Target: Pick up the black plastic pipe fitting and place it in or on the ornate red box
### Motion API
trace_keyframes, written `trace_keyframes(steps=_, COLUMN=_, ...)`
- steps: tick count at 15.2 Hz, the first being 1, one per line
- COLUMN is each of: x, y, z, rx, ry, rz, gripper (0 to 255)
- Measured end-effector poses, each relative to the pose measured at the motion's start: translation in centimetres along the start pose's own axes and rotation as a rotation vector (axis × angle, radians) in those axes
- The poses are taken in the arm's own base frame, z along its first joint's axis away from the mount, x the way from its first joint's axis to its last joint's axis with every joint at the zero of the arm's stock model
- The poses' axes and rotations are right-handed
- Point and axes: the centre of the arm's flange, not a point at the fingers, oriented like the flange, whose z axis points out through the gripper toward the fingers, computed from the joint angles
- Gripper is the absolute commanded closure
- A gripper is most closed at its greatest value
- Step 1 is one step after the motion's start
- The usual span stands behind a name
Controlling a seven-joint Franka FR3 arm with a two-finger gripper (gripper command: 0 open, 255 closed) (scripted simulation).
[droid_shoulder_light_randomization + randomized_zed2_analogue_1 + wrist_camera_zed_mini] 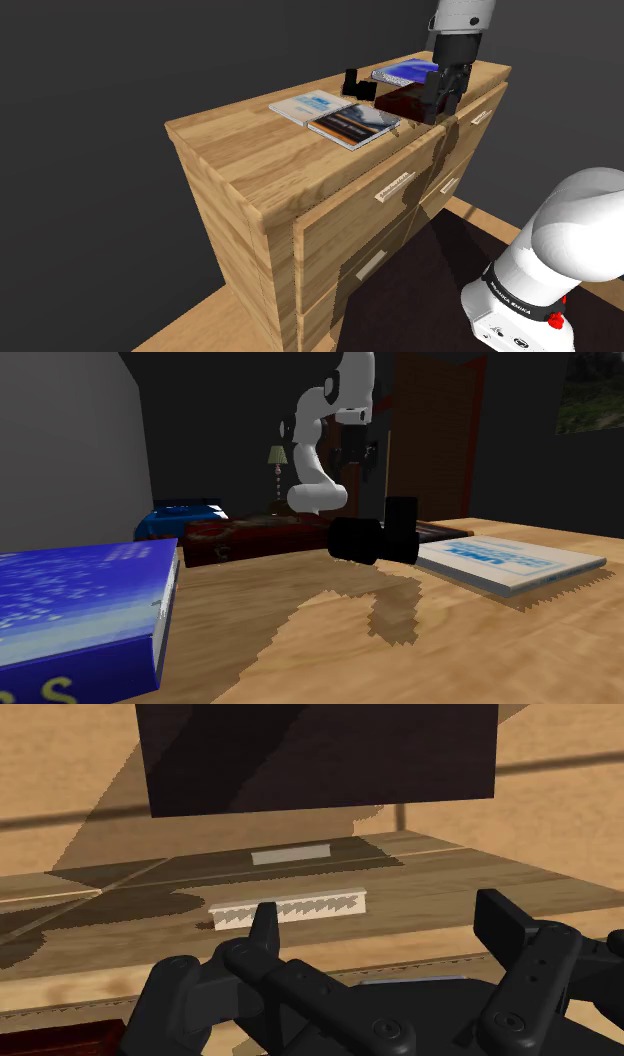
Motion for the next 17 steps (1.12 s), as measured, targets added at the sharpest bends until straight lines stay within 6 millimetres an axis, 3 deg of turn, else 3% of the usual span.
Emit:
trace_keyframes(steps=3, x=1.1, y=1.2, z=-0.2, rx=0.0, ry=0.006, rz=-0.018, gripper=0)
trace_keyframes(steps=17, x=14.9, y=11.2, z=-1.1, rx=0.004, ry=0.077, rz=-0.238, gripper=0)
